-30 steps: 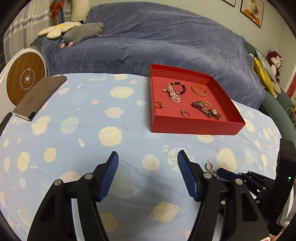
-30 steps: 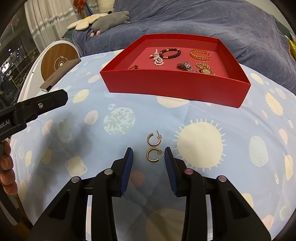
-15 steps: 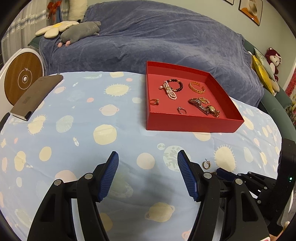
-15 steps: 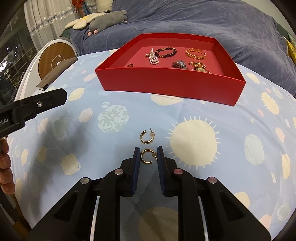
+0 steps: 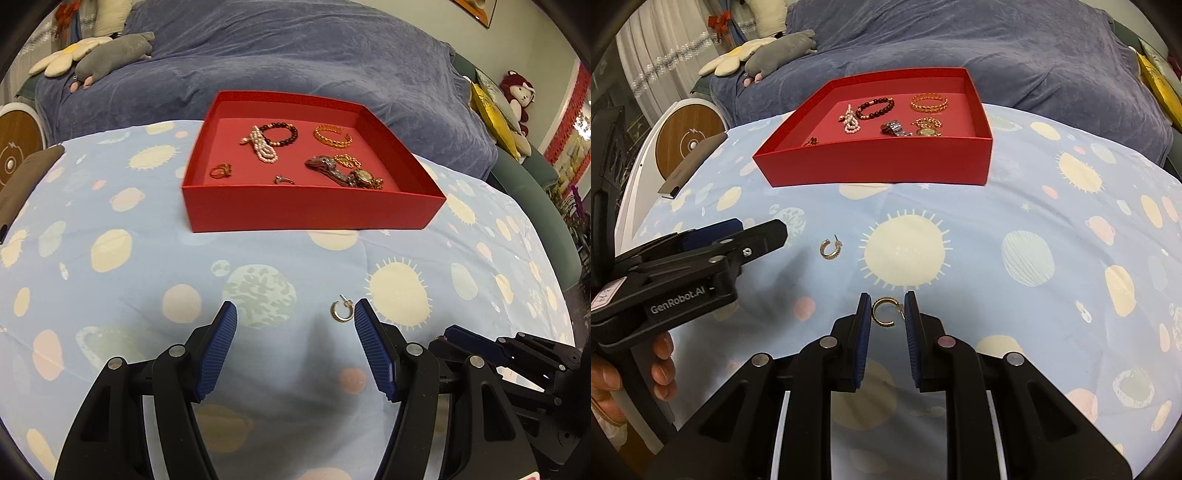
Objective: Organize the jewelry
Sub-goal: 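Grasp the other gold hoop earring with the left gripper while the right gripper holds its earring, then carry both gold hoop earrings into the red box and open both grippers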
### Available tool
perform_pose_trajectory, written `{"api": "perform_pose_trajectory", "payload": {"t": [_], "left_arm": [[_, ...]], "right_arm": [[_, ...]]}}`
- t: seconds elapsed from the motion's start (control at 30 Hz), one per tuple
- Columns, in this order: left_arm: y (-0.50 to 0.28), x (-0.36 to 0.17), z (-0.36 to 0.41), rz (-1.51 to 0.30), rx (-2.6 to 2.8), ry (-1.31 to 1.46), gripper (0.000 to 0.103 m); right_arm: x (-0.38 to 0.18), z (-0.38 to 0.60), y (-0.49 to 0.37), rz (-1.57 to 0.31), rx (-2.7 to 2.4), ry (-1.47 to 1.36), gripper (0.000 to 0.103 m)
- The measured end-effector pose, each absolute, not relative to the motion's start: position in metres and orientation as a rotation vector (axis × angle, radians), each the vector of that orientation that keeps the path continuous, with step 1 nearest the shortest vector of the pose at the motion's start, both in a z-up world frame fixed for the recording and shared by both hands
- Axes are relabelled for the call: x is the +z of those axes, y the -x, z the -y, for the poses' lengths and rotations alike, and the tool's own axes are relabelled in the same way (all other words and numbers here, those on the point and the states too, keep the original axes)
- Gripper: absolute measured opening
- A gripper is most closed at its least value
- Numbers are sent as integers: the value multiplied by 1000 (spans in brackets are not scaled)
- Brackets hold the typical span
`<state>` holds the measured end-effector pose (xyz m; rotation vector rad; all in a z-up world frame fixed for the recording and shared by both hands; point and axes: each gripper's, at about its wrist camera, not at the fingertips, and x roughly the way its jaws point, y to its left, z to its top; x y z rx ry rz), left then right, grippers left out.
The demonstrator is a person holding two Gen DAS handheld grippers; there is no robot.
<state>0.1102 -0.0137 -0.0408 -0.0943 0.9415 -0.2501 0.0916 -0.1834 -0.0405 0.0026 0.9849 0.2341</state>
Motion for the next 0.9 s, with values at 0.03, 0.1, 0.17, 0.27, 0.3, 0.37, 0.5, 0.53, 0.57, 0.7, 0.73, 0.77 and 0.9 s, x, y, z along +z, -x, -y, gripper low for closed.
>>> {"api": "perform_pose_trajectory", "payload": {"t": [0.03,0.1,0.17,0.27,0.3,0.37,0.5,0.53,0.57,0.7,0.73,0.77,0.9], "left_arm": [[-112,-44,19,-946,-256,87,63],[-114,-50,31,-951,-274,61,63],[-114,-54,41,-943,-278,27,63],[-115,-62,52,-931,-278,-28,59],[-116,-64,55,-932,-280,-39,56],[-116,-66,59,-909,-266,-70,54],[-116,-68,63,-887,-249,-113,43],[-116,-68,63,-886,-248,-114,37],[-117,-68,63,-884,-246,-113,34],[-116,-68,61,-883,-240,-115,20],[-116,-68,62,-884,-238,-115,16],[-116,-67,61,-884,-239,-114,15],[-115,-66,57,-899,-249,-88,14]], "right_arm": [[-41,188,-91,-987,230,-9,18],[-40,195,-89,-987,224,-21,18],[-40,202,-87,-988,219,-28,18],[-41,210,-86,-992,211,-40,18],[-42,212,-86,-995,209,-45,18],[-43,214,-85,-998,208,-50,18],[-42,216,-84,-1000,212,-59,18],[-42,216,-84,-1000,214,-59,18],[-42,216,-84,-1000,214,-59,18],[-41,214,-84,-999,217,-60,18],[-41,214,-85,-999,218,-61,18],[-40,213,-85,-997,219,-60,18],[-38,210,-87,-990,222,-61,18]]}}
